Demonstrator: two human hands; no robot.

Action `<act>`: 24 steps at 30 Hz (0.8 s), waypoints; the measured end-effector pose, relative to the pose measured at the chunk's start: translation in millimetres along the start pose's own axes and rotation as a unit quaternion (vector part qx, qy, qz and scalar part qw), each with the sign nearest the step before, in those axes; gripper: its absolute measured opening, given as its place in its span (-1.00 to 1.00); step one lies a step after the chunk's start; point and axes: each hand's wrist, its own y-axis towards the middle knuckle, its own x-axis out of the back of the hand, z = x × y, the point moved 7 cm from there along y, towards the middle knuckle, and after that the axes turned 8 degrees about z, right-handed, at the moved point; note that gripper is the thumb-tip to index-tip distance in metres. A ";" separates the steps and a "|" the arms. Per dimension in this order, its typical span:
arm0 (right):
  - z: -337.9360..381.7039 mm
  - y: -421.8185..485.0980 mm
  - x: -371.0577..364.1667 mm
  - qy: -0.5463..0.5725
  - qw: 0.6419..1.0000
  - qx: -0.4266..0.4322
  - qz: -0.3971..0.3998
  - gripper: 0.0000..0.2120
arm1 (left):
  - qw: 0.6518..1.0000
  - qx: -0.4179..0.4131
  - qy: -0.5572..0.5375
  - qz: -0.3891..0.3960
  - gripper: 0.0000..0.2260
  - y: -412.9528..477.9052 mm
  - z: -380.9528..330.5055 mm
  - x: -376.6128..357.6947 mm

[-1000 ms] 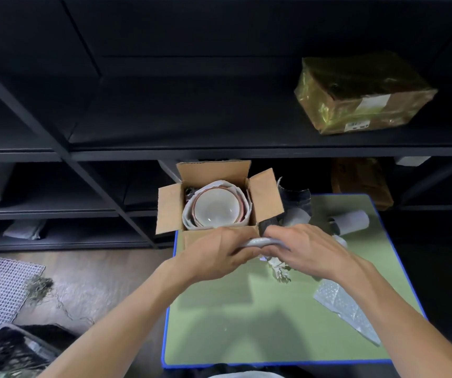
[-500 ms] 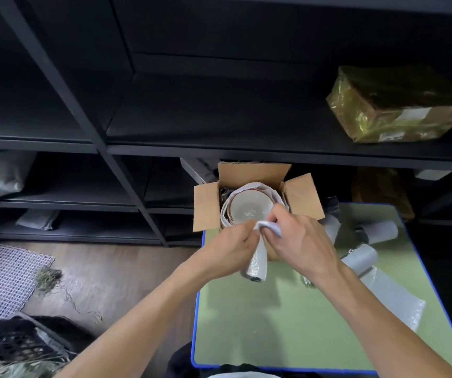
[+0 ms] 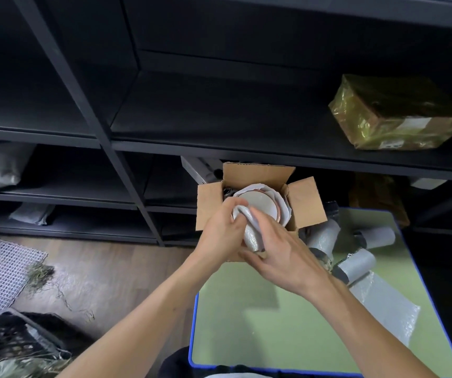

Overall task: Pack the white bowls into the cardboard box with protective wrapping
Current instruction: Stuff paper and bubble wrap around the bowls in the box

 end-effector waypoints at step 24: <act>-47.6 19.5 -2.8 0.064 0.995 -0.010 0.076 -0.75 | 0.957 -0.081 0.266 0.086 -0.88 -1.9 19.0 -11.6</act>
